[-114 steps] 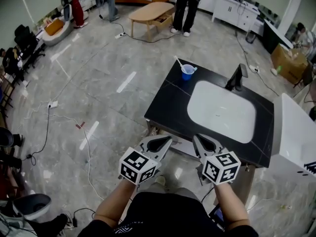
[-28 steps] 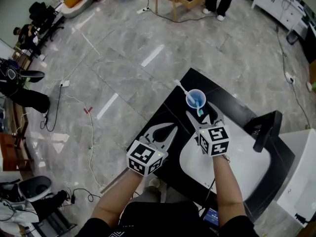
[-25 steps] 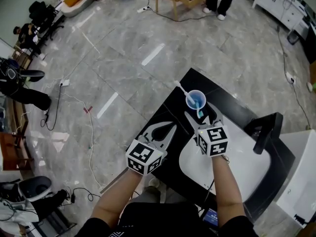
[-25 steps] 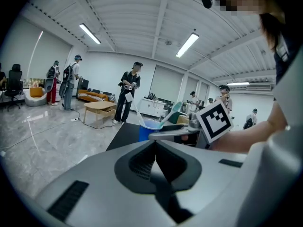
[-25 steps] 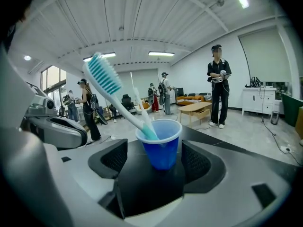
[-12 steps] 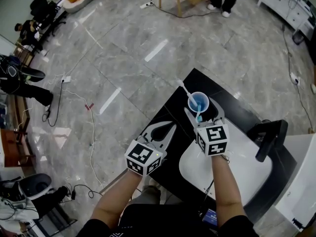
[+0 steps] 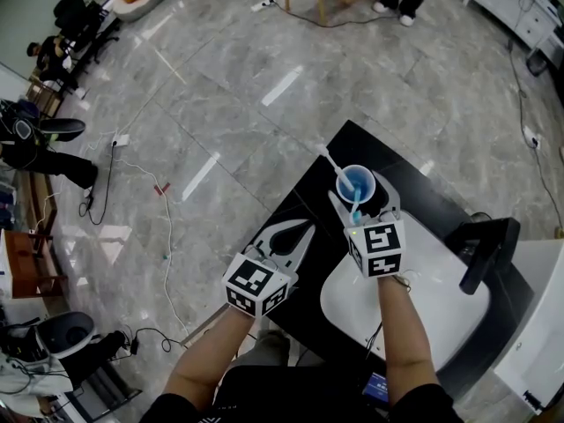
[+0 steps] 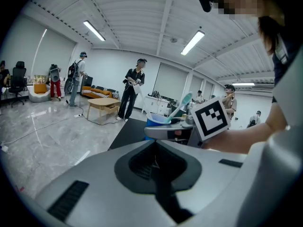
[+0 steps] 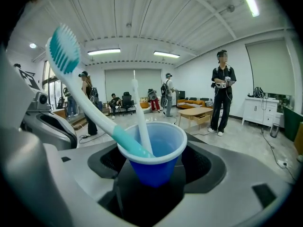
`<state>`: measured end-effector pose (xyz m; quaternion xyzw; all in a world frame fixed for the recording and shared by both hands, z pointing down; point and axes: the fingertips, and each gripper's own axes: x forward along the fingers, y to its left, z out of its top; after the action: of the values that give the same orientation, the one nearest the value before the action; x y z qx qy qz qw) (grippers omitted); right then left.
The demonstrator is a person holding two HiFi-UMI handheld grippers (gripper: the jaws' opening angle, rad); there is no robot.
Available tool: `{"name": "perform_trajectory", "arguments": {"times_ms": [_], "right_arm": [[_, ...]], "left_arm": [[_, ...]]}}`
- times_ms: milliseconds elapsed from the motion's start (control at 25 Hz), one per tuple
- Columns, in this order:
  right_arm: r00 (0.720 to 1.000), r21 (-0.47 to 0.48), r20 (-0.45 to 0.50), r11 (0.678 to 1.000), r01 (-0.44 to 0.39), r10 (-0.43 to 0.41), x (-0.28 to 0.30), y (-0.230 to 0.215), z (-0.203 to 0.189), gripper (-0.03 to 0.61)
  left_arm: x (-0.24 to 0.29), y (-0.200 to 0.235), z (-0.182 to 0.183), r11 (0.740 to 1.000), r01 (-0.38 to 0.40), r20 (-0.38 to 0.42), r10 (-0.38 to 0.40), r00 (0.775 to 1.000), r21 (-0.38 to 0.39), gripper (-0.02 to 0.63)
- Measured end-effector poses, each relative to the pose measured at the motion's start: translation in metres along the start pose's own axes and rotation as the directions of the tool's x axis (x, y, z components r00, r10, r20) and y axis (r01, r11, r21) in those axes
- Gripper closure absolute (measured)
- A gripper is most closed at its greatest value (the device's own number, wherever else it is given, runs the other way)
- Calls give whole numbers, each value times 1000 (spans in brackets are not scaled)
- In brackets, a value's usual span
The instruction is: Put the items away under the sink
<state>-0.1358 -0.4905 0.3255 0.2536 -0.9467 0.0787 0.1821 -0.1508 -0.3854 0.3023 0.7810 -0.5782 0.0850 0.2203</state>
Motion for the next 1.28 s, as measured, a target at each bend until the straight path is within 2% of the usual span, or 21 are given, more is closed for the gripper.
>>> {"name": "perform_trajectory", "arguments": {"times_ms": [640, 960, 1280], "right_arm": [[1000, -23, 24, 1000, 10, -9, -13, 0, 5, 261], [999, -10, 35, 1000, 23, -23, -43, 10, 10, 262], [996, -12, 50, 997, 76, -76, -82, 18, 15, 262]], "left_arm": [[-7, -1, -2, 1000, -4, 5, 4, 1000, -1, 604], [-13, -18, 4, 999, 39, 31, -39, 999, 13, 604], [-26, -38, 8, 995, 88, 48, -90, 995, 37, 604]]}}
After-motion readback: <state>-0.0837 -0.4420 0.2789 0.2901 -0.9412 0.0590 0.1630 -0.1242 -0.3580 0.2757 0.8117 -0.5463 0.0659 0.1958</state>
